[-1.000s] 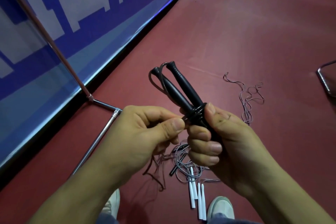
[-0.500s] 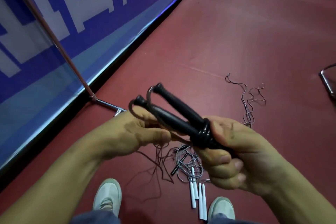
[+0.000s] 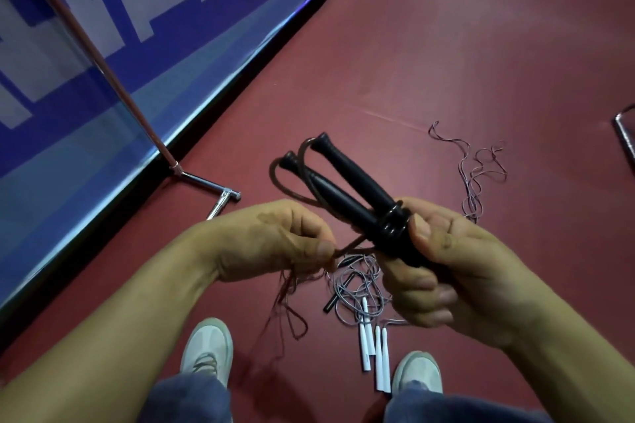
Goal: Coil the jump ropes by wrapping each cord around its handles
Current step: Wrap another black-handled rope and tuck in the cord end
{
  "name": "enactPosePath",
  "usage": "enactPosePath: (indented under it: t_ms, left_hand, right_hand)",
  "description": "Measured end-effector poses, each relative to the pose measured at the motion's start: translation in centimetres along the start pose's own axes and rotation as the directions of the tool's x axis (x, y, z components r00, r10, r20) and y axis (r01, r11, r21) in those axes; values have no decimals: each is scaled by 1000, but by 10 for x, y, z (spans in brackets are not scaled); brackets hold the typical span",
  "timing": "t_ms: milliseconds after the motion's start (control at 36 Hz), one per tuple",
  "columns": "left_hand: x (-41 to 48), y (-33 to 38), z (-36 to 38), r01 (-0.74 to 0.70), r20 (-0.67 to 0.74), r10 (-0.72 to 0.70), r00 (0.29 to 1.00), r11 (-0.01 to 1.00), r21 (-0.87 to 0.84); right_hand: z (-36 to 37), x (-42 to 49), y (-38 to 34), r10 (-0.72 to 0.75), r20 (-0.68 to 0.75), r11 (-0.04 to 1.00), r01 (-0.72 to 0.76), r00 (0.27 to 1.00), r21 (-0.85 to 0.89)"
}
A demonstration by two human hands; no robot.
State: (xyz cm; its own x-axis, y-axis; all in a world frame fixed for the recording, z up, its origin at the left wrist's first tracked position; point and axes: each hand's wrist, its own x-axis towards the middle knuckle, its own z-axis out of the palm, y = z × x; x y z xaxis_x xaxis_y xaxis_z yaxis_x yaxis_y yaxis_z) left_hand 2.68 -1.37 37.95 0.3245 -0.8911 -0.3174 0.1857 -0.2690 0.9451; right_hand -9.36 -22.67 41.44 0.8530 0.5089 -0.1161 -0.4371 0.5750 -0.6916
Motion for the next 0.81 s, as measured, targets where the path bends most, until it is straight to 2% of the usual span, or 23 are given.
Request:
enactPosePath:
  t_ms: [28, 139, 278, 361, 472, 583, 667, 722, 806]
  left_hand:
    - [1, 2, 3, 6, 19, -5, 1000, 999, -48]
    - [4, 3, 8, 38, 97, -26, 995, 991, -127]
    - [3, 5, 12, 73, 185, -35, 982, 977, -200]
    - [1, 3, 16, 73, 202, -32, 979, 977, -200]
    - [2, 1, 18, 105, 202, -72, 977, 982, -157]
    - [5, -1, 18, 127, 184, -104, 977, 985, -117]
    - [7, 0, 18, 113, 208, -81, 975, 982, -149]
    - [8, 1, 16, 87, 216, -51, 975, 983, -162]
    - [5, 3, 9, 33, 169, -23, 985, 998, -55]
  right_hand:
    - [-2, -2, -1, -17, -5, 1000, 17, 1000, 1]
    - [-5, -4, -8, -114, -175, 991, 101, 978, -83]
    - [-8, -6, -15, -252, -413, 945, 131, 875, -300]
    - [-14, -5, -13, -321, -478, 893, 95, 818, -439]
    - [-16, -6, -10, -320, -504, 897, 85, 802, -433]
    - [-9, -8, -9, -257, -457, 953, 143, 852, -269]
    - [-7, -13, -10, -166, -276, 986, 149, 947, -81]
    - [-5, -16, -9, -64, -103, 996, 70, 993, 56]
    - [0, -18, -6, 110, 49, 985, -115, 993, 129]
